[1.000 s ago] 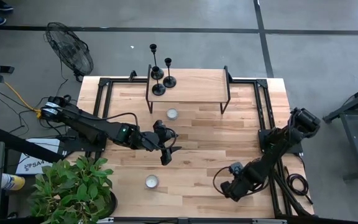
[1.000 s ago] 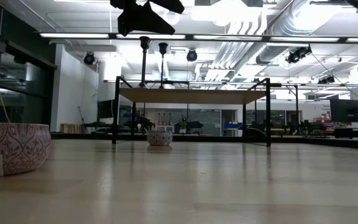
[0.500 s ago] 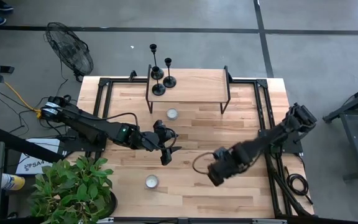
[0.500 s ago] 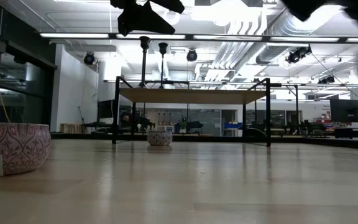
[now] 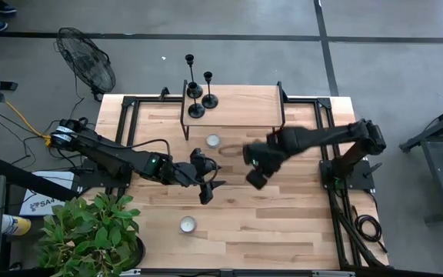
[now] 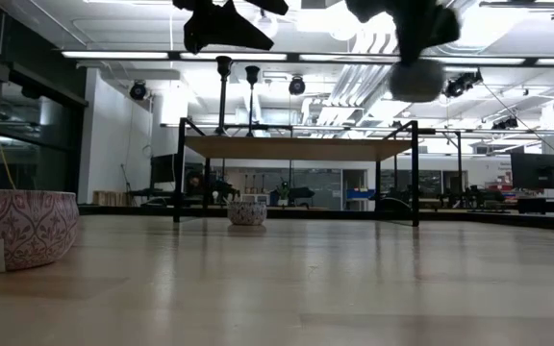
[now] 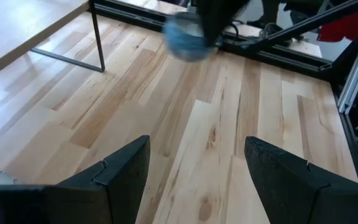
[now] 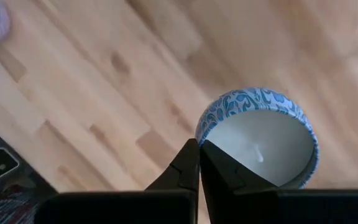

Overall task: Pick & Place candle stick holders
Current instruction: Put the blue scented candle on the shelf

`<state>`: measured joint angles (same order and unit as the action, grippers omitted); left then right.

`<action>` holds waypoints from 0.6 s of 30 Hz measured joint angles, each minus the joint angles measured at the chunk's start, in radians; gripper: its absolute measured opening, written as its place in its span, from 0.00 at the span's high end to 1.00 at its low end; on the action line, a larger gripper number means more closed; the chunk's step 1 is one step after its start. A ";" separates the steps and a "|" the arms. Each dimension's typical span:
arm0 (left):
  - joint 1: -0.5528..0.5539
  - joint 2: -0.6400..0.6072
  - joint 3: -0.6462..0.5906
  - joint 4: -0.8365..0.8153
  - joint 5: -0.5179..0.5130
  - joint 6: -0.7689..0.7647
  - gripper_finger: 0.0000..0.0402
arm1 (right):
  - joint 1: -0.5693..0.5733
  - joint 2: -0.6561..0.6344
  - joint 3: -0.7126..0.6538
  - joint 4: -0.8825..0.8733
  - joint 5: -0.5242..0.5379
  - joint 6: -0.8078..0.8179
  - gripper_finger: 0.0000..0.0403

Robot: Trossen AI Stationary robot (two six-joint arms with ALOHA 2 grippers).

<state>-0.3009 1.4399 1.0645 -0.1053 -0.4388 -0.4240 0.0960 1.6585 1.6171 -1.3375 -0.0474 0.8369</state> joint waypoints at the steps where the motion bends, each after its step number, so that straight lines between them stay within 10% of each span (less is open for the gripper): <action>1: 0.000 0.000 0.000 0.007 -0.001 0.000 0.36 | -0.030 0.000 0.008 -0.001 -0.004 -0.045 1.00; 18: 0.000 0.000 0.000 0.130 -0.150 -0.002 0.36 | -0.462 0.000 0.052 0.045 -0.042 -0.521 1.00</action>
<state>-0.3008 1.4399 1.0645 0.0248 -0.5889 -0.4264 -0.3656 1.6585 1.6691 -1.2928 -0.0892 0.3160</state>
